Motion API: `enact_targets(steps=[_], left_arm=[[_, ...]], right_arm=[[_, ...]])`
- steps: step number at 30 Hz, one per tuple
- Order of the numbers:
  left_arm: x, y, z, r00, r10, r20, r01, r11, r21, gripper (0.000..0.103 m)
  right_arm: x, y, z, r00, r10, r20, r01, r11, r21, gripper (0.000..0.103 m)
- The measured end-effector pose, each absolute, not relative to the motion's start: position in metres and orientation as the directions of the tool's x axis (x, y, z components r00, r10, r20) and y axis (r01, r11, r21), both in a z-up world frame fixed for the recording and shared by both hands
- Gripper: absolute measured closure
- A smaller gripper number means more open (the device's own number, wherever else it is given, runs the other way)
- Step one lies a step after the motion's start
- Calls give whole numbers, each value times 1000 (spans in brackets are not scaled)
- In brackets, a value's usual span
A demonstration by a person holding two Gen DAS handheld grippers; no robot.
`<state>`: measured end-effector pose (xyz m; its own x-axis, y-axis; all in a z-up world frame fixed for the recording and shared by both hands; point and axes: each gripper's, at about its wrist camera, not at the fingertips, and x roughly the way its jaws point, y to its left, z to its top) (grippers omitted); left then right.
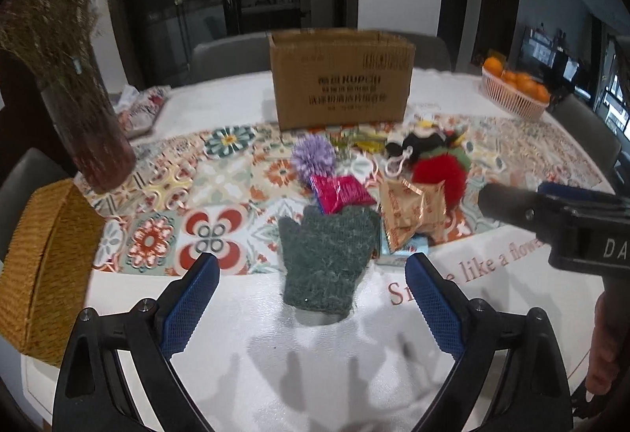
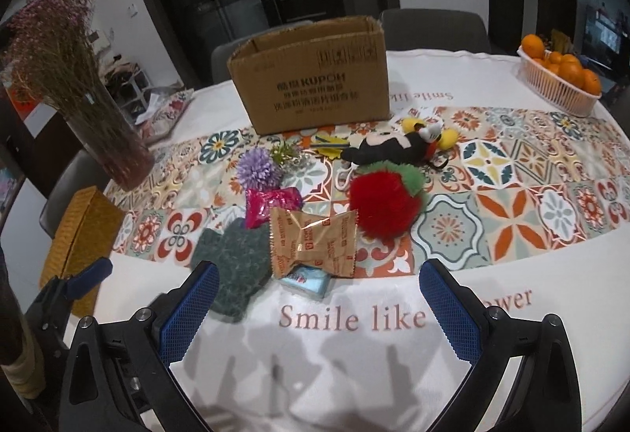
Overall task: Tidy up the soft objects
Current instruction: 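Reach the left tool to the green glove while the right tool reaches the gold biscuit packet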
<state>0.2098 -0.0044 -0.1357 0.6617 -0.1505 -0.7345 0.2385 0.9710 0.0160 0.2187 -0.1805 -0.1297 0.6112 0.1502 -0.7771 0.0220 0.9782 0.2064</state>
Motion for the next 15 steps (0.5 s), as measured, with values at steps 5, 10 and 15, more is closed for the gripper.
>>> enact_targets(steps=[5,10,15], left_arm=[[229,-12,-159,628,-141,-765,243,970,21,6],[244,-17,-183,597,-116,-794,236,971,36,6],[254,-20,-203,569,-112,-815,236,971,31,9]], right_arm=[[241,-185,-153,574,178,-800,10,975,224,1],[257,-186,-175,535,216,-817,-9,968,250,4],[270,-187,-192,508,246,-825,-23,962,272,6]])
